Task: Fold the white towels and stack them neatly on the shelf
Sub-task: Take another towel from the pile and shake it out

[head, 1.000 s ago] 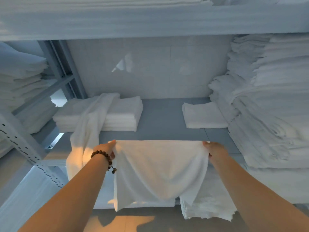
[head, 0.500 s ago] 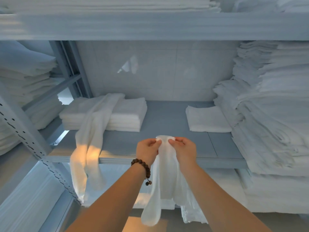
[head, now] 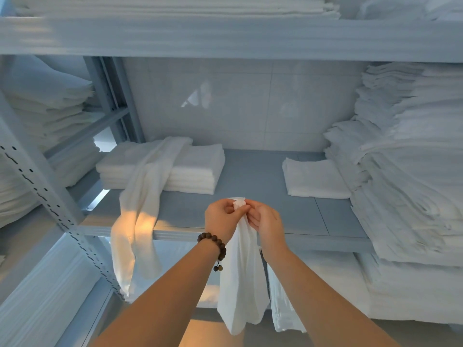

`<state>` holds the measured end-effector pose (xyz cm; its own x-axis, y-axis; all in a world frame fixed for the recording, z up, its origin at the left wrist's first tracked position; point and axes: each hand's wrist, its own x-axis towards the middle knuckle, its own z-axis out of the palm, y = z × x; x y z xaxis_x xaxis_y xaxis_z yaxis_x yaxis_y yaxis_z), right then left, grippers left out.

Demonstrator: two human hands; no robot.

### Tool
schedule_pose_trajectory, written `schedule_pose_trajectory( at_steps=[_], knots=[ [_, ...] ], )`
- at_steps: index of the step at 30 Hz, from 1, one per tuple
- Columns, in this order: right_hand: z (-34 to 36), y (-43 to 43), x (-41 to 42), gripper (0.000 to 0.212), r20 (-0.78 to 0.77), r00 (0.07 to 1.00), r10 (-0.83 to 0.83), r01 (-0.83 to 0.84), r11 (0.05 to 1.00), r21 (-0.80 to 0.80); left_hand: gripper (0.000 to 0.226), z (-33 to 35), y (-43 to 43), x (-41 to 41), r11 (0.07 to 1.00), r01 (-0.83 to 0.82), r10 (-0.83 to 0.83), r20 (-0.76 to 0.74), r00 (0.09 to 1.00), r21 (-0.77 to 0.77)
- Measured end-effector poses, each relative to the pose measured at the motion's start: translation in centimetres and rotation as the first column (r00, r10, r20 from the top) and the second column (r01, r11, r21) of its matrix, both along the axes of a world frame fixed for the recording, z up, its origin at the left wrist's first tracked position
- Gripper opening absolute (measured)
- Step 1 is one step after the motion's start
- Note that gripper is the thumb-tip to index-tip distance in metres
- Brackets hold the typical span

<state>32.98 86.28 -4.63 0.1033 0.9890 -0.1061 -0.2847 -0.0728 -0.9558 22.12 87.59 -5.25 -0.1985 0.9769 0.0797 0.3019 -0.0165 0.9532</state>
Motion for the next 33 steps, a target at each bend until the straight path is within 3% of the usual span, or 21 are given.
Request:
schedule_pose_trajectory(
  at_steps=[5,8,11,13,18,22,24,30,33],
  knots=[
    [0.1,0.1,0.6,0.025,0.031,0.997,0.067,-0.067,0.998,-0.005,0.009,0.5,0.5,-2.4,0.993,0.113,-0.104,-0.196,0.975,0.033],
    [-0.7,0.8,1.5,0.023,0.208,0.977,0.042,-0.053,0.998,0.047,0.005,1.6,0.8,-4.3,0.965,0.263,-0.241,-0.398,0.885,0.0],
    [-2.0,1.9,3.4,0.033,0.595,0.804,-0.008,-0.084,0.988,0.126,0.008,3.3,1.0,-5.7,0.921,0.385,-0.352,-0.564,0.747,-0.066],
    [-3.1,2.5,4.5,0.027,0.737,0.674,0.053,-0.206,0.971,0.118,0.009,4.2,1.1,-6.3,0.908,0.413,-0.362,-0.623,0.693,-0.068],
    [-5.3,2.4,5.7,0.015,0.753,0.597,0.278,-0.342,0.937,-0.075,0.01,5.3,1.1,-7.5,0.91,0.414,-0.329,-0.644,0.691,-0.02],
    [-6.6,2.7,6.8,0.046,0.882,0.359,0.307,-0.398,0.905,-0.152,0.01,6.1,1.1,-9.0,0.915,0.402,-0.289,-0.657,0.697,0.024],
    [-6.9,2.7,7.2,0.047,0.917,0.275,0.288,-0.434,0.888,-0.149,0.011,6.6,1.2,-10.1,0.92,0.39,-0.268,-0.662,0.7,0.04],
    [-4.2,3.7,7.5,0.025,0.894,0.406,0.189,-0.38,0.925,-0.023,0.013,6.6,1.0,-12.8,0.939,0.343,-0.235,-0.774,0.588,-0.025],
    [-1.2,4.2,7.7,0.024,0.901,0.427,0.08,-0.361,0.929,0.088,0.017,6.5,1.0,-13.9,0.947,0.313,-0.237,-0.82,0.521,-0.075]
  ],
)
